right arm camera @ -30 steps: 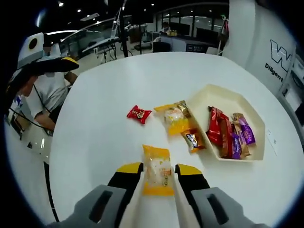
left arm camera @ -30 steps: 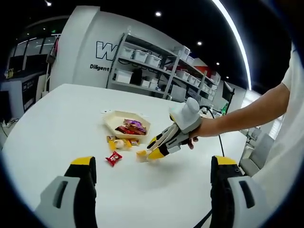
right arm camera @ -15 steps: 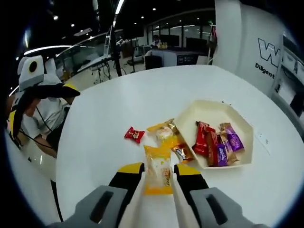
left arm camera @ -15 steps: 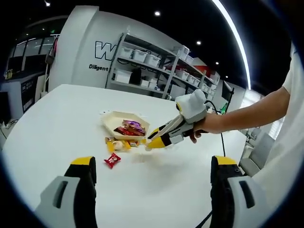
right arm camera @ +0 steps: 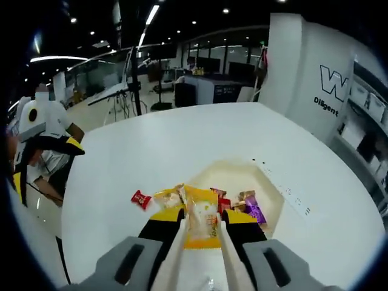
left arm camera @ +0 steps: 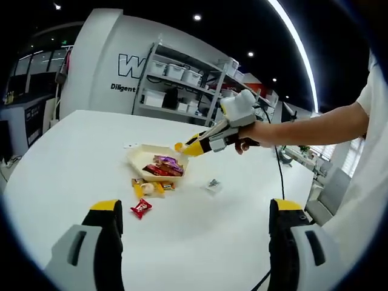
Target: Place the target food into the container with the food tongs after gripping and lifting it, then release it inside without dropping or visibly crushing the food.
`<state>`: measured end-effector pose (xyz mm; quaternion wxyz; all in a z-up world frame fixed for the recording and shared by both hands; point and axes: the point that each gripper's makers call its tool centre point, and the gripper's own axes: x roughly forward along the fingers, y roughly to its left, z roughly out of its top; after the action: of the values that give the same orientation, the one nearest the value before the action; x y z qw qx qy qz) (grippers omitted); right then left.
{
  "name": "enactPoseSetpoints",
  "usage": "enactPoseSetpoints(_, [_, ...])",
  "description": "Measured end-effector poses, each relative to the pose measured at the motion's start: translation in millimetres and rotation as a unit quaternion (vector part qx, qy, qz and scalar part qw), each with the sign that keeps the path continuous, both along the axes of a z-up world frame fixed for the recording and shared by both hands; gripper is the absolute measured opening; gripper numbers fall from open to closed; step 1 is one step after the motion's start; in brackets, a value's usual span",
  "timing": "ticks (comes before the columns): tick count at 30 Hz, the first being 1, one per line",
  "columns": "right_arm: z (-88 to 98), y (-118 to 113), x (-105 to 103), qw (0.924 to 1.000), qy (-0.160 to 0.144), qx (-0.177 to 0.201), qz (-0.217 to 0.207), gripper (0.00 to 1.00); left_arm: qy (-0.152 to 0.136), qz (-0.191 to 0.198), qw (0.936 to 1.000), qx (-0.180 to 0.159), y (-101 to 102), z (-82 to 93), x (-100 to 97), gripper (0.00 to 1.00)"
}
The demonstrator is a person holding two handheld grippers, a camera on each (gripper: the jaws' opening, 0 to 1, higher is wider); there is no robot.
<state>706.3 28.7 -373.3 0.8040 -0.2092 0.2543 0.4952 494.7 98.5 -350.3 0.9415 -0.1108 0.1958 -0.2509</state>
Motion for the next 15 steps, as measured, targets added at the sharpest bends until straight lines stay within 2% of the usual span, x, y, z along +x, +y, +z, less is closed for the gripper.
enactPoseSetpoints(6, [14.0,3.5,23.0,0.9998,-0.014,0.006,-0.013,0.22,0.000,0.004,1.0000,0.002,3.9,1.3,-0.2,0.97])
enactPoseSetpoints(7, [21.3,7.2,28.3,0.9993,-0.007,0.025,-0.026,0.22,-0.001,0.008,1.0000,-0.001,6.6,2.5,0.0,0.97])
enactPoseSetpoints(13, [25.0,8.4,31.9,0.9991,-0.027,0.024,-0.020,0.23,-0.002,0.010,1.0000,-0.001,7.7,1.9,0.3,0.98])
enactPoseSetpoints(15, [25.0,8.5,30.5,0.9992,-0.024,0.025,-0.020,0.23,-0.002,0.009,1.0000,-0.001,7.4,1.7,0.4,0.98])
